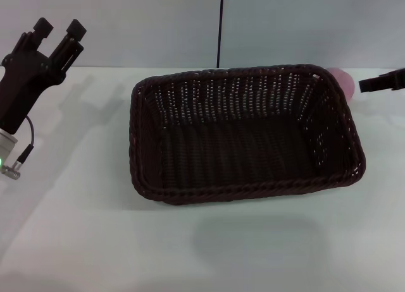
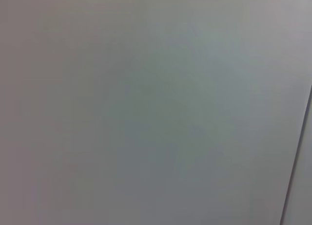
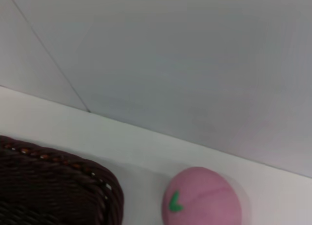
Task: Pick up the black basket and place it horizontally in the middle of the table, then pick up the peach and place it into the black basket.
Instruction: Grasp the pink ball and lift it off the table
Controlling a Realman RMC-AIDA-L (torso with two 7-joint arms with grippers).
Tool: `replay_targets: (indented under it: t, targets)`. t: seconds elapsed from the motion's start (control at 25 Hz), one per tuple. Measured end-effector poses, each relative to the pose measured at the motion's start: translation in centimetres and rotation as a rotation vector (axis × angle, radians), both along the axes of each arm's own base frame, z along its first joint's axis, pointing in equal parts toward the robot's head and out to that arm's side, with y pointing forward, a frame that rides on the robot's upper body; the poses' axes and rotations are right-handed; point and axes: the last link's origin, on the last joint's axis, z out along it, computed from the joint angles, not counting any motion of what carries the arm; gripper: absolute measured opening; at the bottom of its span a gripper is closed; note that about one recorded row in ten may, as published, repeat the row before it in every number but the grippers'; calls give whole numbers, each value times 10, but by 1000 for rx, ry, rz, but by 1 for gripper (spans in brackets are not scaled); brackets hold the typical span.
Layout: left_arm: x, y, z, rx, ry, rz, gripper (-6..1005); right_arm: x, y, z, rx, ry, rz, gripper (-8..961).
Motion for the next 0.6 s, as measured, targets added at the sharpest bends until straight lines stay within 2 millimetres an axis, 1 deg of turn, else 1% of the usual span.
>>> replay_targets:
  t: [0.48,0.6]
  targets:
    - [0,-3,0,5,-10,-5,789,-5,7,-14,-1,10,2,552]
    - [-1,-5,-1,3,-17,-3,789,-8,9,-21,-1,1,11,552]
